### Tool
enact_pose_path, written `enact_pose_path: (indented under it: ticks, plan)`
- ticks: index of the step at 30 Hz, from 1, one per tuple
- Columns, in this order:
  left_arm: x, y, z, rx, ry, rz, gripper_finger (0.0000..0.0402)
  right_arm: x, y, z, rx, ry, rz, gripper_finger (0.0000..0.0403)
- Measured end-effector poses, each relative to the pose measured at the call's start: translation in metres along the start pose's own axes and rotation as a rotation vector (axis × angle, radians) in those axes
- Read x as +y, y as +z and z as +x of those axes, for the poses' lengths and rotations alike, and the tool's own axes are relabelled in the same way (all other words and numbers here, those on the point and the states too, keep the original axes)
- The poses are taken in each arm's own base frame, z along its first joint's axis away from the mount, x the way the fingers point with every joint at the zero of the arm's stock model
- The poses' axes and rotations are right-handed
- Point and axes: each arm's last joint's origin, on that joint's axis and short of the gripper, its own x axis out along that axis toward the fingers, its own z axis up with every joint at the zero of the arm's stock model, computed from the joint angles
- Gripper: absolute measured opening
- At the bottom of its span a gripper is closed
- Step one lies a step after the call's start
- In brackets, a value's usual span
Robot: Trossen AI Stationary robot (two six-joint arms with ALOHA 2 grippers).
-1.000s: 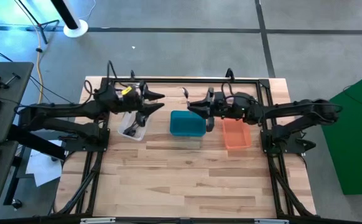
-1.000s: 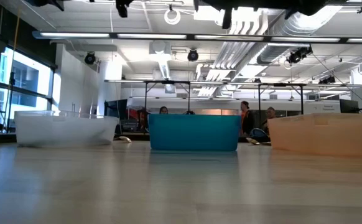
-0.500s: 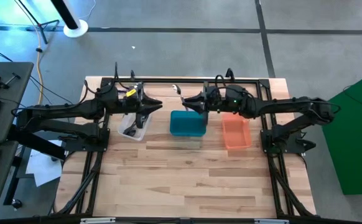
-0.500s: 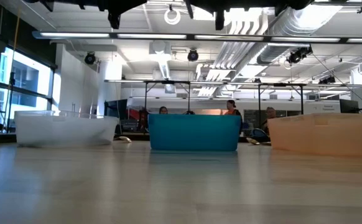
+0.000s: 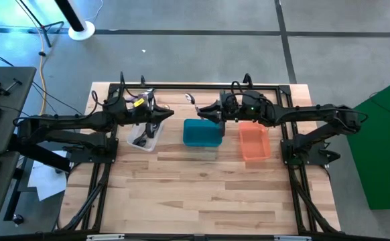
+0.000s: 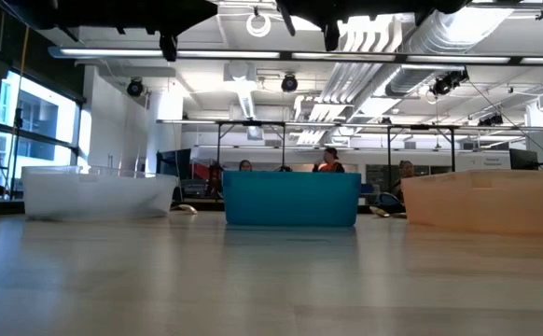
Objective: Sort silverware by color (type)
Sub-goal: Put the purple spoon into the blue bin
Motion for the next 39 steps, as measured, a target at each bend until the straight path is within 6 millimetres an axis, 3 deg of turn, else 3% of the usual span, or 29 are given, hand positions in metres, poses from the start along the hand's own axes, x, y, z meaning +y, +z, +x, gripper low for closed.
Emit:
enact_pose_path:
  ticks: [28,32,39]
  plan:
    - [-0.002,0.007,0.001,-0.036,-0.014,0.004,0.0000,-0.003,-0.005,0.000,0.047,0.011,0.023,0.0031]
    - [-0.004,0.018,0.002,-0.069,-0.022,0.013,0.0000,-0.006,-0.019,0.008,0.175,-0.030,0.076,0.0031]
    - [-0.007,0.032,0.002,-0.119,-0.029,0.067,0.0000,-0.012,-0.046,0.034,0.567,-0.141,0.079,0.0031]
